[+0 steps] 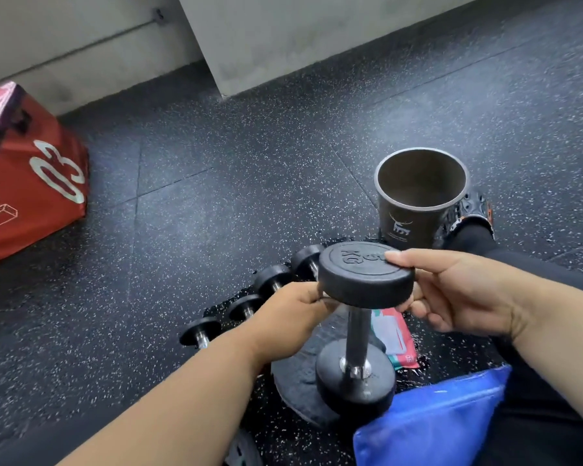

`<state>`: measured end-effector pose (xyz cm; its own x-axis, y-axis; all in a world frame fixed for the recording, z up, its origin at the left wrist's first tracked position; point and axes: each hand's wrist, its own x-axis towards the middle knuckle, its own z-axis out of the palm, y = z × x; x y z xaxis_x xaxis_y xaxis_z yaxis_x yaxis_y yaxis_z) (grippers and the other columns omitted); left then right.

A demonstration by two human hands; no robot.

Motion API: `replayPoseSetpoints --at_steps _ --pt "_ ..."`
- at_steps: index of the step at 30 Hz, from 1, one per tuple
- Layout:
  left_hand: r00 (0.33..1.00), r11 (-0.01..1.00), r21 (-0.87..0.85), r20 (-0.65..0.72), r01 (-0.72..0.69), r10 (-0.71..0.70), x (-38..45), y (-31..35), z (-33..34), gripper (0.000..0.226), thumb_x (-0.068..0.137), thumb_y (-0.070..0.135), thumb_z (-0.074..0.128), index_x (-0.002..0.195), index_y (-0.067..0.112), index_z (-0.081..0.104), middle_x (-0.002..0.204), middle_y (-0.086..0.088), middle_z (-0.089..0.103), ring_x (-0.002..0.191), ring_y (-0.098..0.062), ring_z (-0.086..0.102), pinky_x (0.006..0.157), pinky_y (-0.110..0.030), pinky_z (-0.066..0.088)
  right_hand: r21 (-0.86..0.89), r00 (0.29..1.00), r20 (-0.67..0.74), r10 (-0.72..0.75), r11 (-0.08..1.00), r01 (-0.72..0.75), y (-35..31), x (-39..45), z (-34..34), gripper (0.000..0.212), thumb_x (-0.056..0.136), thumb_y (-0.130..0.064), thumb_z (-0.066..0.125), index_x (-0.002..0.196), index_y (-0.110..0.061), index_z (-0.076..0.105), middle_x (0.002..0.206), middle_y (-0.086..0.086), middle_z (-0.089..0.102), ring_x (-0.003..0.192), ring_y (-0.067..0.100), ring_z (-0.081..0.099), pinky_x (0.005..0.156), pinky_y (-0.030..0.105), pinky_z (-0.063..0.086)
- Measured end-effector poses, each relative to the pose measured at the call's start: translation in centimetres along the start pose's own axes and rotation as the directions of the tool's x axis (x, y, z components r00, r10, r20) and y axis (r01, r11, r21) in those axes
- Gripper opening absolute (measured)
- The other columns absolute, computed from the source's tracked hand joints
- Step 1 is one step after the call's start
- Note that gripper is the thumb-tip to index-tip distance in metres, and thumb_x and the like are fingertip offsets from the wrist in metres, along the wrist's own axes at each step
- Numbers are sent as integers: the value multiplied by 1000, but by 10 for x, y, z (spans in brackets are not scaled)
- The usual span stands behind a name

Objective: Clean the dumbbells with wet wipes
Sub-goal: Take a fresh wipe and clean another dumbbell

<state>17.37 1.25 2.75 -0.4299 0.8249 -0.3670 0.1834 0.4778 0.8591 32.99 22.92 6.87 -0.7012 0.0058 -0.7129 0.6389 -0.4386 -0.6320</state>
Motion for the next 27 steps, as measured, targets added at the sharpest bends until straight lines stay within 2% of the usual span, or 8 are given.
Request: replayPoseSetpoints --at_steps 4,8,11,13,16,20,23,27 --pt "991 997 66 123 40 -48 -9 -2 -16 33 109 41 60 129 19 76 135 3 75 128 -14 66 119 -50 45 1 997 60 -58 998 58 3 4 4 50 73 -54 83 101 -14 74 73 9 67 49 10 59 38 18 40" --pt "986 999 2 156 54 -53 -14 1 -22 29 106 23 65 134 18 73 135 14 74 130 0 64 111 -20 46 -42 992 81 -94 994 98 -1 6 11 54 75 -53 85 108 -12 75 75 10 68 52 11 61 40 18 40" --pt "983 998 66 182 -4 -8 -16 3 -18 39 103 12 70 137 30 66 136 32 67 131 11 58 109 -9 41 -27 990 95 -106 994 109 -2 5 14 49 75 -49 79 106 -12 76 75 7 67 50 10 60 40 17 37" --pt "989 1000 22 144 9 -12 -15 4 -17 41 103 3 68 134 28 69 136 26 70 134 4 59 115 -17 42 -20 990 99 -104 994 107 -1 4 14 47 72 -49 80 103 -14 76 76 6 66 50 10 59 41 18 36" --pt "983 962 -201 38 185 -181 -11 1 -13 30 105 1 60 120 16 81 127 0 78 133 -28 65 118 -49 48 -25 990 100 -99 994 102 -1 3 14 46 70 -50 81 100 -15 76 74 5 65 51 9 59 42 17 38" --pt "954 929 -228 4 293 -300 -16 4 16 22 106 1 61 117 13 77 115 -4 82 110 -19 75 99 -39 62 0 991 77 -108 994 108 0 4 17 33 75 -49 78 86 -18 77 68 4 66 48 9 59 41 17 38" --pt "950 918 -270 -32 290 -309 -13 1 26 15 107 4 59 108 0 74 99 -8 80 96 -17 71 100 -42 62 12 994 34 -101 995 101 -2 5 17 30 86 -49 73 80 -19 74 65 3 66 48 9 59 41 17 39" --pt "953 924 -276 -72 265 -295 -15 8 26 24 109 15 56 97 16 76 87 -4 65 89 -17 62 92 -43 59 58 996 -15 -88 994 89 -5 10 18 35 94 -50 68 76 -20 72 64 3 66 47 9 58 40 16 41"
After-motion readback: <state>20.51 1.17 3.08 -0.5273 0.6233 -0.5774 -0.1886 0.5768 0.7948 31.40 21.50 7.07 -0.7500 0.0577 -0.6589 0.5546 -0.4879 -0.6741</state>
